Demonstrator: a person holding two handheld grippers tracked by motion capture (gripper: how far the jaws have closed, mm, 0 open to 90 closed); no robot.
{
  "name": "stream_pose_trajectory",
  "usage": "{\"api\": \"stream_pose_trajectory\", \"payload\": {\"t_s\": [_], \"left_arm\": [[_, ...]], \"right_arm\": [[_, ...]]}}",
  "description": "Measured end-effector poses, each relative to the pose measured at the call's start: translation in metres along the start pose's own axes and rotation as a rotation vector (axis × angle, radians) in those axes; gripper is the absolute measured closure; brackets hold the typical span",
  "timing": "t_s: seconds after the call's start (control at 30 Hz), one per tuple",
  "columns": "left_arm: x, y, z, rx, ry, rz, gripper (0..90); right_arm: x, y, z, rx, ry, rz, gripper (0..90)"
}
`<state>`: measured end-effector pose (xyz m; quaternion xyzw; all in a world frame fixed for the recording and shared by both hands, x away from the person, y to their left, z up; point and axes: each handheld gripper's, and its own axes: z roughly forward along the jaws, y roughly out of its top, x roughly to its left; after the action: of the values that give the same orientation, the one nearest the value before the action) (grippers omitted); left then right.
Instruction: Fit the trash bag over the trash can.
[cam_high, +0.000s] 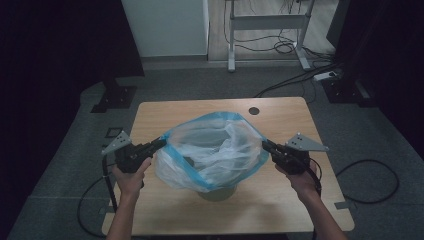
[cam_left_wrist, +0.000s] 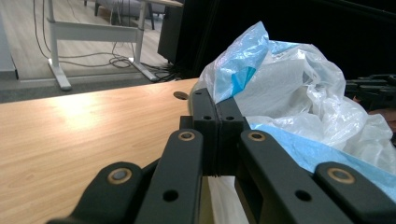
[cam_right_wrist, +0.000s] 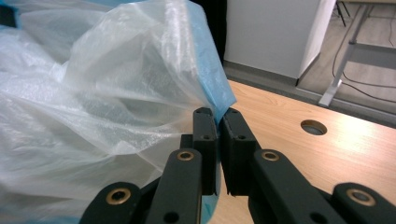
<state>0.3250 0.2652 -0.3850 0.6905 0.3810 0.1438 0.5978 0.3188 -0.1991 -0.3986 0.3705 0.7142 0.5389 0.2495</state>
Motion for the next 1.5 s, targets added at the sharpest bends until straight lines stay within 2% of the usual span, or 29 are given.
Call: {"api": "stream_pose_trajectory", "payload": {"t_s": [0.17,0.3,0.43,0.77,1.0,1.23,1.37,1.5], "left_arm": [[0.012,-0.001,0.005,0.017,0.016,-0.028,88.3],[0.018,-0.009,0.012,0.039,0.04,-0.05,88.2],[0.022,-0.019,0.019,0.076,0.051,-0.068,87.9],[0.029,-0.032,0.036,0.168,0.074,-0.102,87.6],[0.034,-0.043,0.047,0.223,0.061,-0.14,87.8],[0.037,-0.049,0.052,0.256,0.04,-0.168,87.9],[0.036,-0.051,0.05,0.256,0.04,-0.161,87.8],[0.036,-0.051,0.046,0.252,0.053,-0.147,86.6]], "right_arm": [[-0.004,0.003,0.011,0.018,-0.018,0.027,82.7],[-0.01,-0.005,0.028,0.048,-0.03,0.087,79.7],[-0.011,-0.021,0.042,0.08,-0.03,0.097,85.2],[-0.008,-0.046,0.065,0.13,-0.009,0.108,85.9],[-0.003,-0.056,0.073,0.155,0.034,0.105,85.9],[0.0,-0.064,0.076,0.178,0.07,0.101,85.6],[0.0,-0.065,0.075,0.178,0.061,0.096,83.7],[-0.003,-0.064,0.069,0.149,0.028,0.099,76.4]]}}
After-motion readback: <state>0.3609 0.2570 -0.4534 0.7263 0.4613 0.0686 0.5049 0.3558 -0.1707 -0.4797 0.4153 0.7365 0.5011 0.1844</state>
